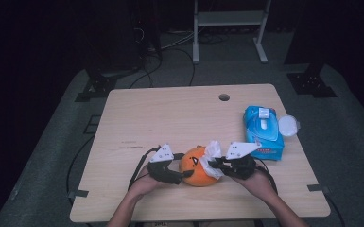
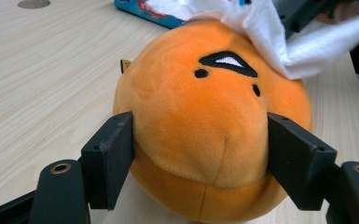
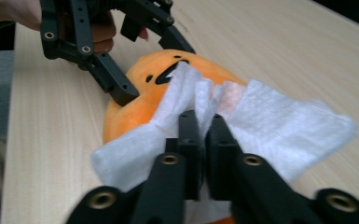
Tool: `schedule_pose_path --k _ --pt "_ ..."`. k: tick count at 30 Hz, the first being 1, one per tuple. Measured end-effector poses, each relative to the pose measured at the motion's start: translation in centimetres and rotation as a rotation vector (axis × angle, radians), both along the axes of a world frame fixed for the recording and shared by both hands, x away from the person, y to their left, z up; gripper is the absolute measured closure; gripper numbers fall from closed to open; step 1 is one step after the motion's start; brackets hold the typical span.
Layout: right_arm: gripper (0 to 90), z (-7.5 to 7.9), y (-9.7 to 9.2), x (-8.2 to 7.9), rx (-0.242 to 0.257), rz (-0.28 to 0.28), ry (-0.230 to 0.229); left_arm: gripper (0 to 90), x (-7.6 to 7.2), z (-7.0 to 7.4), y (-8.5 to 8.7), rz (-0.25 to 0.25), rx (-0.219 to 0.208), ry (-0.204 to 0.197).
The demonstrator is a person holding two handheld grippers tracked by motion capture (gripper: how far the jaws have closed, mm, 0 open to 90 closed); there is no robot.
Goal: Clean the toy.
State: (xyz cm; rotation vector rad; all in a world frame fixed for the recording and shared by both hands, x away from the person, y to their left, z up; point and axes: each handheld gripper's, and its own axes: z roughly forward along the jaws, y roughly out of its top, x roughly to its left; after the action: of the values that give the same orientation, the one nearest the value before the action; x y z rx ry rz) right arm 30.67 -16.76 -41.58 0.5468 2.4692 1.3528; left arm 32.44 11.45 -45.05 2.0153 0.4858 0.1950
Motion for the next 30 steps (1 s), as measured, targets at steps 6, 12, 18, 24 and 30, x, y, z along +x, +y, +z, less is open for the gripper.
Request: schedule_pose_path --k 6,12,18,24,30 --pt "50.4 -0.2 -0.1 0.9 0.017 -0.029 -0.010 28.4 -0.1 0.0 -0.1 -0.007 0.010 -0.007" --pt "64.2 -1.0 0.1 2.1 0.070 -0.005 0.105 28.9 -0.1 -0.1 -0.1 -0.016 0.014 -0.003" --pt "77.1 -1.0 -0.8 1.8 0.081 -0.003 0.103 31.6 0.1 -0.1 0.1 -0.016 0.001 0.001" --pt "84.5 -0.9 -2.0 1.3 0.076 -0.022 0.091 32.3 0.2 -0.2 0.1 -0.010 -0.006 0.008" --pt "84.8 -0.3 -2.1 0.5 0.090 0.001 0.084 33.5 0.5 0.0 0.0 0.029 -0.020 0.019"
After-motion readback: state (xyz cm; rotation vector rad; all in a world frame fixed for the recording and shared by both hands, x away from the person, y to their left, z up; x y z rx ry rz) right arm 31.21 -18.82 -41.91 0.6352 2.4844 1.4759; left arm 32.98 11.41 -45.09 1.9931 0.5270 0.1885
